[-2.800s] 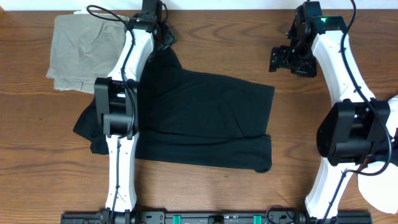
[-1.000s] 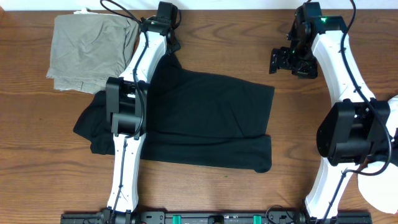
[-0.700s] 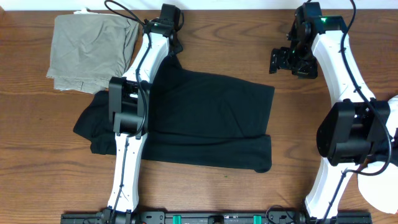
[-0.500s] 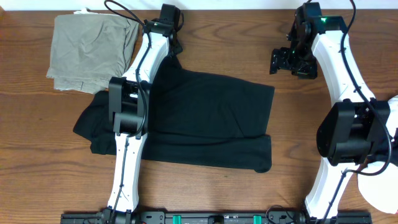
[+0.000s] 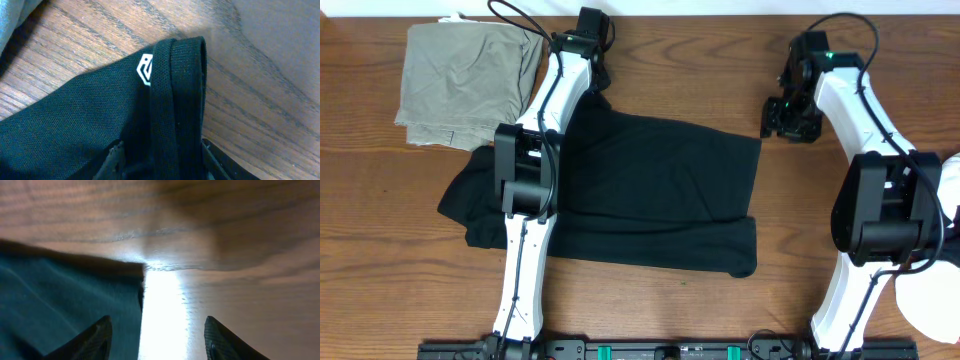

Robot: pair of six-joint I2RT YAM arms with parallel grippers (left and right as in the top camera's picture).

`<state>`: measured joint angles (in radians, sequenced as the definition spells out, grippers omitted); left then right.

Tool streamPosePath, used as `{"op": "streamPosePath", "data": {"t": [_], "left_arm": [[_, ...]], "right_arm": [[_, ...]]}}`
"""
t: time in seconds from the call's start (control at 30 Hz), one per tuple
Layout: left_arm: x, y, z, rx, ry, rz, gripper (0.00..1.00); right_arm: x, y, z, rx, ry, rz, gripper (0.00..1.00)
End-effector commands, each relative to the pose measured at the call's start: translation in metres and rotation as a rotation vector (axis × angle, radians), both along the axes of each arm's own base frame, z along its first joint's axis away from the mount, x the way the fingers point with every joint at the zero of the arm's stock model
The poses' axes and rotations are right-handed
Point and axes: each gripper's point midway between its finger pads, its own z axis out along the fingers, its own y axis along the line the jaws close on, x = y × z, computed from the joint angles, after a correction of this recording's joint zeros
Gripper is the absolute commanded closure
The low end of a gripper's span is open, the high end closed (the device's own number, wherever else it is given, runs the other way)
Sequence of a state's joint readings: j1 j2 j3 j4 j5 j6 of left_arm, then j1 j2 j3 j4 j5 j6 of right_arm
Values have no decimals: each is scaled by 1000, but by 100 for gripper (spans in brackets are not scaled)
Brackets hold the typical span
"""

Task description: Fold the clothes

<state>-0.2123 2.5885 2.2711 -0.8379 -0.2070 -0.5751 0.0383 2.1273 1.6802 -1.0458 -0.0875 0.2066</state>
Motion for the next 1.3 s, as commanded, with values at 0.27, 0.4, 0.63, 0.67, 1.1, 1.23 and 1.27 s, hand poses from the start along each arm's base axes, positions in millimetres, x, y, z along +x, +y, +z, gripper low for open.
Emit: {"op": "streamPosePath", "data": {"t": [0.27, 0.4, 0.63, 0.67, 1.1, 1.23, 1.27], "left_arm": [[-2, 7, -11, 22, 24, 5, 51], [-3, 7, -11, 23, 30, 5, 51], [-4, 7, -12, 24, 35, 5, 51], [-4, 7, -12, 24, 35, 5, 51], [-5, 7, -12, 25, 39, 5, 69], [-5, 7, -11, 27, 39, -3, 85], [-5, 7, -11, 31, 41, -13, 88]], "right_arm": [[-3, 27, -32, 165, -34, 64, 46], [6, 31, -33, 188, -77, 59, 50], [11, 34, -37, 192, -87, 53, 53], [10, 34, -38, 193, -85, 53, 53], [5, 35, -51, 197, -37, -1, 83], [8, 32, -49, 199, -43, -33, 96], [10, 30, -49, 198, -46, -47, 97]]}}
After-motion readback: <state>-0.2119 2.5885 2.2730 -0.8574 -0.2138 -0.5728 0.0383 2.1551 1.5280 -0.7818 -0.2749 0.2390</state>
